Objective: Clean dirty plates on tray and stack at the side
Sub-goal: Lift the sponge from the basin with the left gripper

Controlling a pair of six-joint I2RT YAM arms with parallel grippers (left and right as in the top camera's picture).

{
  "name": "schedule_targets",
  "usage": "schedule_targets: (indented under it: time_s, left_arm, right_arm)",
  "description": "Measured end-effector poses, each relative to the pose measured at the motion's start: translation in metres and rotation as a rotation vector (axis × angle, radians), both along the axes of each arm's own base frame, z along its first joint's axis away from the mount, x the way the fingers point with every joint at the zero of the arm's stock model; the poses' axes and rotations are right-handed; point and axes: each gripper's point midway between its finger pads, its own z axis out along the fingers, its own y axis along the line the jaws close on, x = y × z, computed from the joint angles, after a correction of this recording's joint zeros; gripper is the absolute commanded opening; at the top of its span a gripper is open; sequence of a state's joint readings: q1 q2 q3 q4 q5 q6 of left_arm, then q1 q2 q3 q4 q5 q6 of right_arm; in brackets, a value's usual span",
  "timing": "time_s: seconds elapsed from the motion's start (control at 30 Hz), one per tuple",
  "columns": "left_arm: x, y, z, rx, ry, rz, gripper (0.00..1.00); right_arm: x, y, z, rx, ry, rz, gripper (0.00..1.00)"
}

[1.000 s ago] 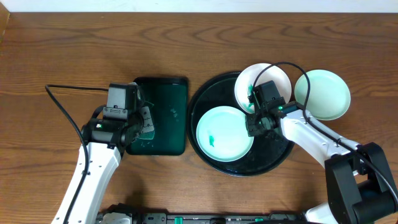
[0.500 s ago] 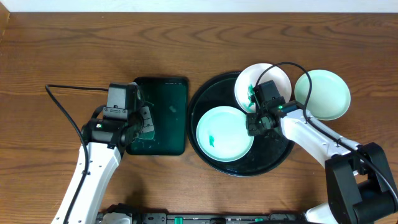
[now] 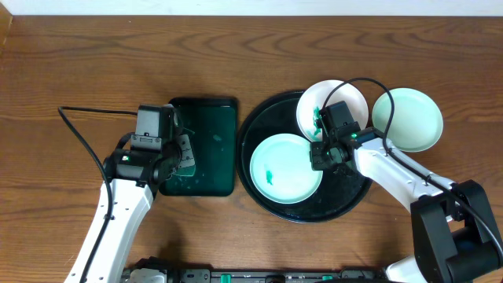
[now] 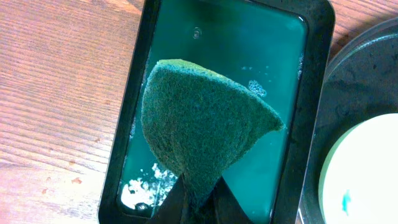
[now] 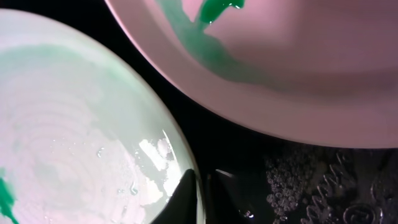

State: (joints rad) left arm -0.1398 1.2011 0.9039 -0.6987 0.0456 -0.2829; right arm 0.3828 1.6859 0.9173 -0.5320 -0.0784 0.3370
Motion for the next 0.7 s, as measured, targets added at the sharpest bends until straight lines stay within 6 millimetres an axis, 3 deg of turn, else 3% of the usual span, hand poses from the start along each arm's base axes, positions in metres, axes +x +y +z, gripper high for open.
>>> schedule_targets:
  time_s: [0.3,0.7]
  left_arm:
    - [0.015,-0.002,-0.017,0.003,0.021,0.000,0.08]
    - [0.023,-0.003,-0.084,0.027,0.197,0.000,0.07]
  right_arm:
    - [-0.002,-0.001,-0.001,-0.002,0.010,0.000,0.01]
    - [-0.003,-0.001,-0.001,-0.002,0.015,0.001,0.01]
